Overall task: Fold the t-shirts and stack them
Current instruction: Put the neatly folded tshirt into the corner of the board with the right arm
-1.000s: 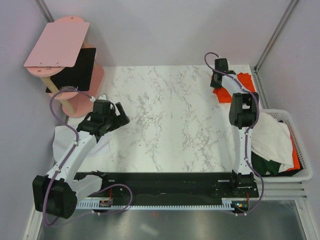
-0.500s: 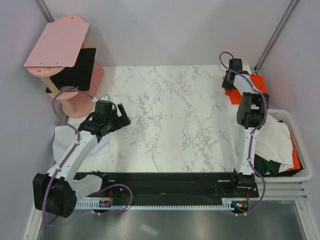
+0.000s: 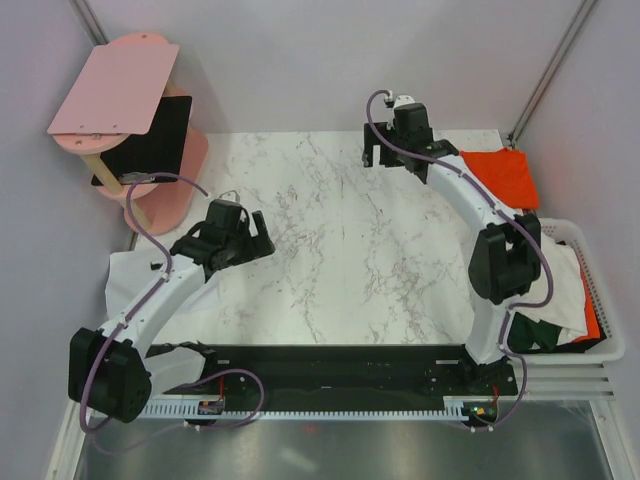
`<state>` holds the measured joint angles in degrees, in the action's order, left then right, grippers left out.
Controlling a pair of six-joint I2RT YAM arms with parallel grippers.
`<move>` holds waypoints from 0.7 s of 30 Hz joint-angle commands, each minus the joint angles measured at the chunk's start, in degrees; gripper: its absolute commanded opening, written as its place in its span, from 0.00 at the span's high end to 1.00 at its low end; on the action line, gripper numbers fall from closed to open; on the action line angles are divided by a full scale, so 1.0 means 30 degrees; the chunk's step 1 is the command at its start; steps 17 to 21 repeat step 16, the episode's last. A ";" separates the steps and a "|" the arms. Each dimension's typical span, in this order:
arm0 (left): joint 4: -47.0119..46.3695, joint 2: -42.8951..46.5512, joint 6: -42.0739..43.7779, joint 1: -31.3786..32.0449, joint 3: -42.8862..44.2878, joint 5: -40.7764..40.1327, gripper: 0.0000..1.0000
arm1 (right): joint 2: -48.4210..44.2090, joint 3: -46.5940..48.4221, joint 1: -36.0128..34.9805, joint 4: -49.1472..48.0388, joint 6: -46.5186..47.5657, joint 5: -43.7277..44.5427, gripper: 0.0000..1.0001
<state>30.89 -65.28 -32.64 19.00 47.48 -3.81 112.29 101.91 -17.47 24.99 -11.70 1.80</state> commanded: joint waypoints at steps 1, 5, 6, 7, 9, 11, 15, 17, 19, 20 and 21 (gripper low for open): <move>-0.0835 -0.1266 0.1416 0.1163 0.1105 0.0568 0.00 | -0.3206 -0.4575 -0.0472 -0.2814 0.0386 -0.0073 0.02; -0.1040 -0.2264 0.1448 0.2042 0.1252 0.0306 0.00 | -0.6685 -0.9233 -0.0738 -0.4812 -0.0052 0.0073 0.02; -0.1127 -0.2497 0.1448 0.2131 0.1252 0.0276 0.00 | -0.7278 -1.1041 -0.0767 -0.5164 -0.0315 0.0189 0.02; -0.1186 -0.2586 0.1448 0.2190 0.1252 0.0246 0.00 | -0.8502 -1.1900 -0.0738 -0.5892 -0.0462 0.0190 0.02; -0.1362 -0.2704 0.1506 0.2395 0.1223 0.0159 0.00 | -0.9534 -1.4041 -0.0738 -0.6279 -0.0580 0.0394 0.02; -0.1741 -0.2763 0.1652 0.2454 0.1107 0.0274 0.00 | -1.0912 -1.5648 -0.0796 -0.6718 -0.1078 0.0747 0.02; -0.2212 -0.2850 0.2034 0.2542 0.1164 0.1008 0.01 | -1.2058 -1.6711 -0.0796 -0.6867 -0.1138 0.1039 0.02; -0.2183 -0.2996 0.1975 0.2600 0.1193 0.0950 0.00 | -1.2204 -1.6742 -0.0767 -0.6663 -0.1109 0.1127 0.02; -0.2183 -0.2996 0.1975 0.2600 0.1193 0.0950 0.00 | -1.2204 -1.6742 -0.0767 -0.6663 -0.1109 0.1127 0.02; -0.2183 -0.2996 0.1975 0.2600 0.1193 0.0950 0.00 | -1.2204 -1.6742 -0.0767 -0.6663 -0.1109 0.1127 0.02; -0.2183 -0.2996 0.1975 0.2600 0.1193 0.0950 0.00 | -1.2204 -1.6742 -0.0767 -0.6663 -0.1109 0.1127 0.02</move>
